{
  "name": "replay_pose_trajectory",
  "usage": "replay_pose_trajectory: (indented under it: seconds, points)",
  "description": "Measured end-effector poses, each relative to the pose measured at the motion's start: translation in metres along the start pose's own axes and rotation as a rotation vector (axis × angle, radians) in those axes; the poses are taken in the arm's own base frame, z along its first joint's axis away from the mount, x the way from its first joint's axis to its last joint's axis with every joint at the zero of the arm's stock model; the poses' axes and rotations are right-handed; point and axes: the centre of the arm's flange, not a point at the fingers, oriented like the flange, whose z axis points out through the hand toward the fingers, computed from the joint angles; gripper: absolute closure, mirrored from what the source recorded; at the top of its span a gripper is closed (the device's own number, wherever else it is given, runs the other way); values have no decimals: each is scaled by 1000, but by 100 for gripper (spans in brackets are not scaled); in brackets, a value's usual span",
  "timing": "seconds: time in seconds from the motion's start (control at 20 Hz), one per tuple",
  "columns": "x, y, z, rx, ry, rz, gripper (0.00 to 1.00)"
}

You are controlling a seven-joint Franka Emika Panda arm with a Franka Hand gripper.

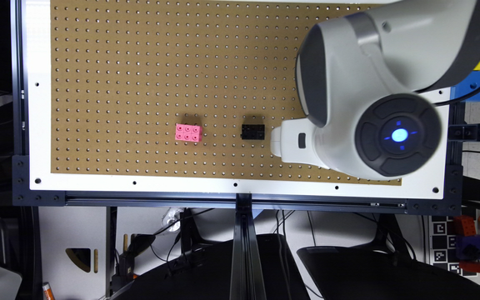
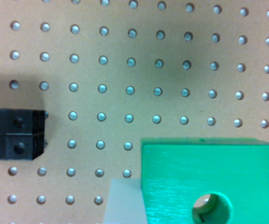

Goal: Pick up green block.

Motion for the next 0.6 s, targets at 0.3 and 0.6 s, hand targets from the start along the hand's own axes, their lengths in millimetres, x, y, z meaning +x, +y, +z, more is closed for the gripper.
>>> replay_pose_trajectory:
  seconds: [0.3, 0.6]
  points:
    - [0, 0, -2, -2, -1, 0, 100]
    - [-1, 0, -14, 5, 7, -2, 100]
